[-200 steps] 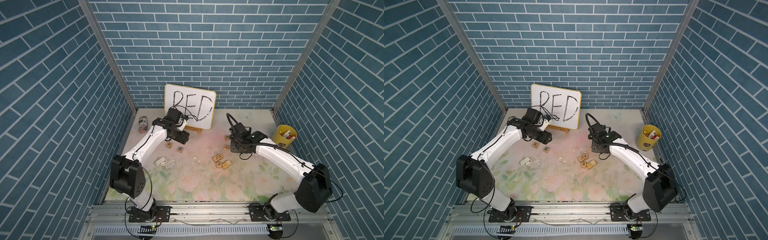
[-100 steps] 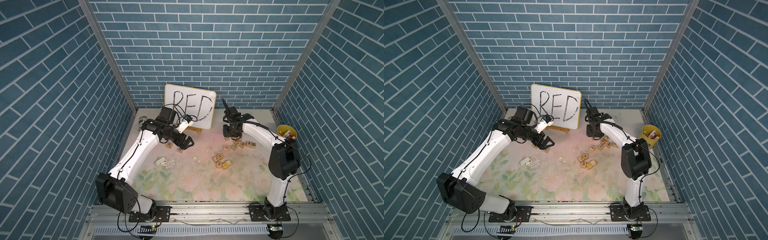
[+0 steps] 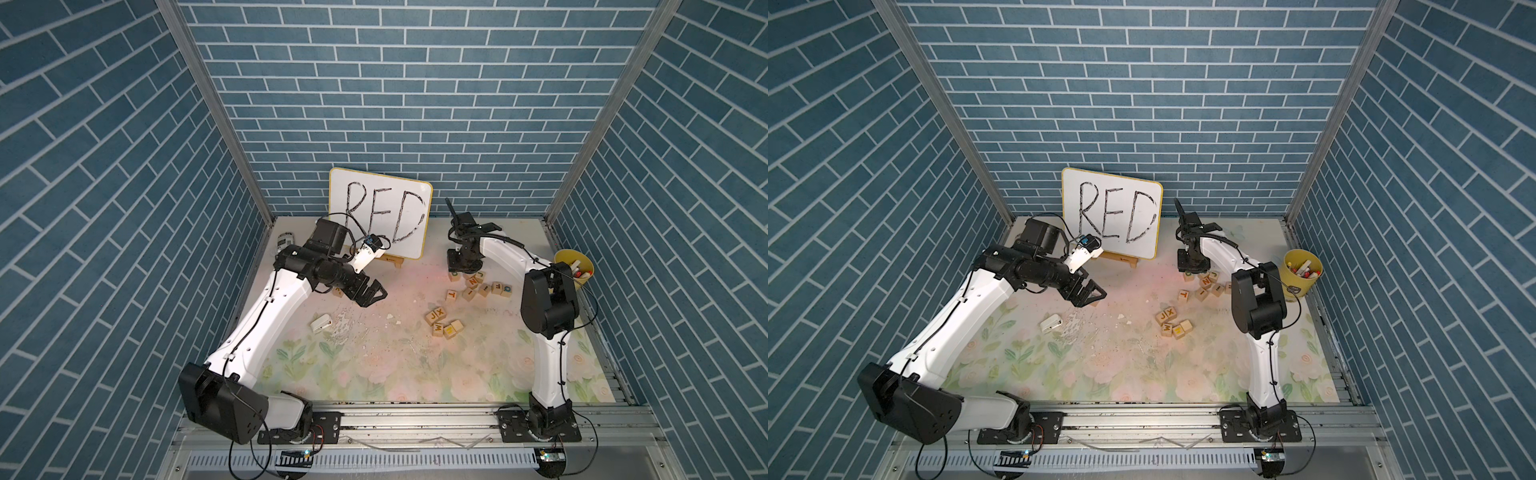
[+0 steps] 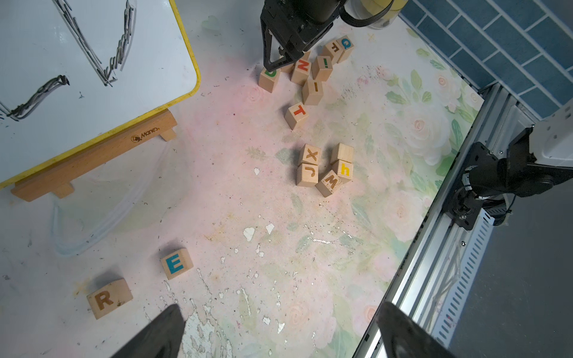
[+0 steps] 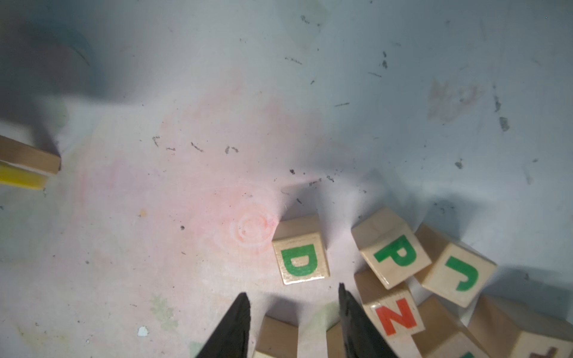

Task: Assemble the uppercase word "red" with letter blocks
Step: Pick up the letter block from the center of the board.

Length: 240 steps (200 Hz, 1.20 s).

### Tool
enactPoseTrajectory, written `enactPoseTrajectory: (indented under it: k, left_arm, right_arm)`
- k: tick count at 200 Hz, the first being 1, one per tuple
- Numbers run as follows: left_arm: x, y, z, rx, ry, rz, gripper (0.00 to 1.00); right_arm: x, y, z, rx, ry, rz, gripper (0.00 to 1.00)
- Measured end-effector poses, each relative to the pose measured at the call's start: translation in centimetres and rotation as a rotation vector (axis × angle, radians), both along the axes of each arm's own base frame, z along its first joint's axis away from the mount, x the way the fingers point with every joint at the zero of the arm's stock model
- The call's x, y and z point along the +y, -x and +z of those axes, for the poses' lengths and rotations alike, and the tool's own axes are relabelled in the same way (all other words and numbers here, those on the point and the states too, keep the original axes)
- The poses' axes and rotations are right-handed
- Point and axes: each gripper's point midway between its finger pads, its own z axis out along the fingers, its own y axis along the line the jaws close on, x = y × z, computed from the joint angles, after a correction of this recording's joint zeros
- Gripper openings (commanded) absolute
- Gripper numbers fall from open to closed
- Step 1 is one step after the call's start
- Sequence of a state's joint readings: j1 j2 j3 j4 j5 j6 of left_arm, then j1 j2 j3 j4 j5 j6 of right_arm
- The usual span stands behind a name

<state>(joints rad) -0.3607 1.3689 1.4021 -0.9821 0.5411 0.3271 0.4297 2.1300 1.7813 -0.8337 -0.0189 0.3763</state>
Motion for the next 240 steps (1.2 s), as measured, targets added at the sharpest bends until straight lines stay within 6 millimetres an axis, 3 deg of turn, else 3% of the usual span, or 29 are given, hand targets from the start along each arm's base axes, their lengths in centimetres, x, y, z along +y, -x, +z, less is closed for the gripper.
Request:
enactPoseTrajectory:
  k: [97,173,240]
  left_arm:
    - [0.0,0.1,-0.4,0.012,-0.001,-0.001,0.99]
    - [0.0,0.1,-0.5,0.017,-0.001,0.002,0.99]
    - [0.0,0.2,-0.7,0.028,0.001,0.010,0.99]
  right_arm:
    - [0.0,-0.8,-4.7,0.068,0.047,0.035,0.46]
    - [0.2,-1.7,-4.4,0.050,0.054,0.053,0.36]
    - [-0.1,-1.3,-4.9,0.061,0.070,0.051,0.35]
